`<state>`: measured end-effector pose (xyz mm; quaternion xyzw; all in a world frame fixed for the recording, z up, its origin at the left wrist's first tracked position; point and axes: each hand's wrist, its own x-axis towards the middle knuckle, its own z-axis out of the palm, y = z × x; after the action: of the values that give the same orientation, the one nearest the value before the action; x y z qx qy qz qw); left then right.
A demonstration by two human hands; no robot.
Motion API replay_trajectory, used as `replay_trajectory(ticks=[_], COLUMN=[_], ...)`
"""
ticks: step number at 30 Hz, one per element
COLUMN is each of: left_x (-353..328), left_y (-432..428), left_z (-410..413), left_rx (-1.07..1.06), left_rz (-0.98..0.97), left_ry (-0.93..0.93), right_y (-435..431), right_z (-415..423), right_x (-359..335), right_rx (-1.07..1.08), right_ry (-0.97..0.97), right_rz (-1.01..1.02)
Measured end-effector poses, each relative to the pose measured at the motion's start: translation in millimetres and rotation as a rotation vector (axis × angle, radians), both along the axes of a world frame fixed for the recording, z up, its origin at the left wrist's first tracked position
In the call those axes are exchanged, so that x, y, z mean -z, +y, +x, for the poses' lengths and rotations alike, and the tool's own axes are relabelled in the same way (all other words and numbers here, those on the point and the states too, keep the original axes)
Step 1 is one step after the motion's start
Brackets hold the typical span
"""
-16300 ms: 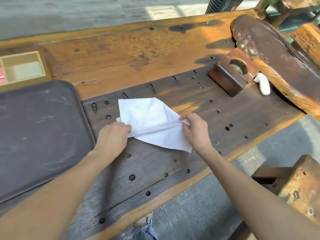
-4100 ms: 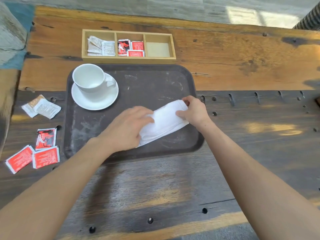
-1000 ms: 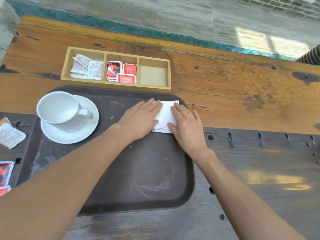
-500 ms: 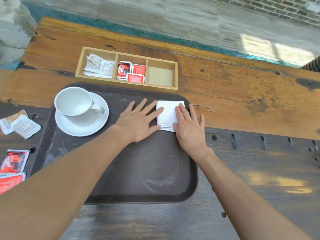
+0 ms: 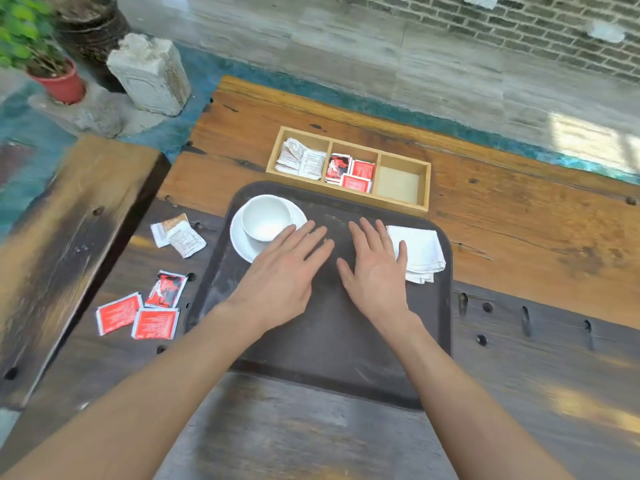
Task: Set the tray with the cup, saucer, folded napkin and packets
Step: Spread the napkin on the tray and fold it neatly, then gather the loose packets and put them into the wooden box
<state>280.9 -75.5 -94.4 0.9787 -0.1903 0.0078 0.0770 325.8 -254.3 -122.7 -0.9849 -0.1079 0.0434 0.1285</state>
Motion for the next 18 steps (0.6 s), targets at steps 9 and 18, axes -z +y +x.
replay_trajectory(ticks=[9,18], left_x=[-14.2,9.9], left_y=[85.9,116.0], left_z=[-19.5,56.2], left_rx=[-0.446,-0.186], left_rz=[-0.391,-0.539], left_ry=[-0.095,0.287], right_y=[68.9,108.3], right_z=[-10.0,-0.7], right_x=[-21.1,-15.2], right_rx=[0.128,0.142], right_ry=[0.09,0.229], right_rz=[0.362,0.434])
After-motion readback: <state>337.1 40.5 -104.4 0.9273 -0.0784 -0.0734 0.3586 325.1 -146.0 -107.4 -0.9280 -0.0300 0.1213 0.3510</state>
